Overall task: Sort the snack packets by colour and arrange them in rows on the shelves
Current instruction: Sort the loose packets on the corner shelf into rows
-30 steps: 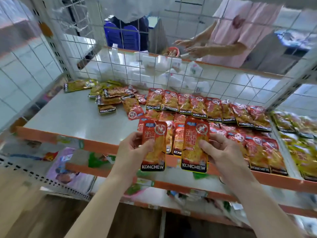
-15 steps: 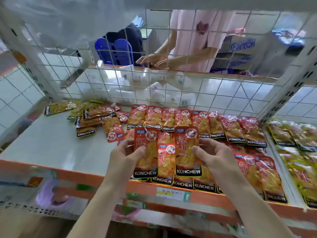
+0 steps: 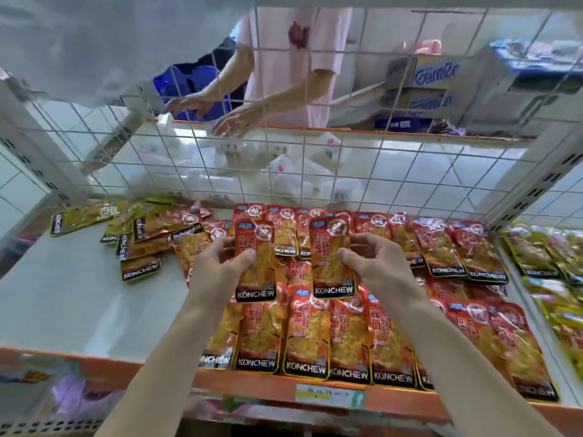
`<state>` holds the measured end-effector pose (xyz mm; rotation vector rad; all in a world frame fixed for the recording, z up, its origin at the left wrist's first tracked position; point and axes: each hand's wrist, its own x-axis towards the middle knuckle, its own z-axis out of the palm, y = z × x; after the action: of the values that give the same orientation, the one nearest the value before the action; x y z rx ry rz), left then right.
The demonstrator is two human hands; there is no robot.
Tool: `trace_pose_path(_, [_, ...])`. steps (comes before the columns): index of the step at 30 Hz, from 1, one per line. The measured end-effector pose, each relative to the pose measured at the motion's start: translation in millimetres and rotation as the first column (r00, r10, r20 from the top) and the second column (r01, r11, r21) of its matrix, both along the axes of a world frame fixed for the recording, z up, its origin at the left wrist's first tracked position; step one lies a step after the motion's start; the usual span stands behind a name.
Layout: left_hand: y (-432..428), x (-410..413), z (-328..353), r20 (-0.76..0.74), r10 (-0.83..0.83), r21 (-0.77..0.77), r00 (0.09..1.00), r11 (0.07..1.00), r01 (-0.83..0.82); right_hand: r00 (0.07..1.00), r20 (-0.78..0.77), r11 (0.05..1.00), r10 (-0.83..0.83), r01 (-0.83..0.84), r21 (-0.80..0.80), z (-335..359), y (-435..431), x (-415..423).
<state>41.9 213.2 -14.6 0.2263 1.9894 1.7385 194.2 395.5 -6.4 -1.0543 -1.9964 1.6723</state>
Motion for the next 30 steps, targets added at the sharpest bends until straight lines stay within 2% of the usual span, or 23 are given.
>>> trace_pose_path(6, [12.8,-47.0,-7.8,-0.047,-0.051,-0.056,0.998,0.997,0.049,0.999,0.027,0.996,-0.036,0.034,0.077,-1.9,0.9,-39.8])
trace_pose_path(12, [26.5,-84.7,-10.8,-0.053,-0.105,-0.101,0.993,0.990,0.099,0.989,0.116,0.979,-0.092,0.069,0.191,-12.3,5.4,-71.8])
trace_pose_path(18, [37.1,-103.1,-13.1,-0.123,-0.175,-0.207,0.977,0.967,0.147,0.968,0.206,0.939,-0.147,0.071,0.337,-20.1,11.3,-90.4])
trace_pose_path(23, [41.3,-103.7,-19.8,-0.272,-0.212,-0.340,0.938,0.934,0.113,0.955,0.227,0.898,-0.192,0.078,0.433,-25.3,10.9,-96.5])
trace_pose_path(27, [42.0,-103.2,-26.4,-0.438,-0.238,-0.426,0.867,0.904,0.033,0.952,0.203,0.876,-0.230,0.112,0.469,-27.6,8.1,-99.2])
trace_pose_path(30, [41.4,-101.5,-30.1,-0.501,-0.242,-0.457,0.831,0.889,-0.017,0.955,0.180,0.853,-0.237,0.116,0.509,-28.2,5.8,-100.2])
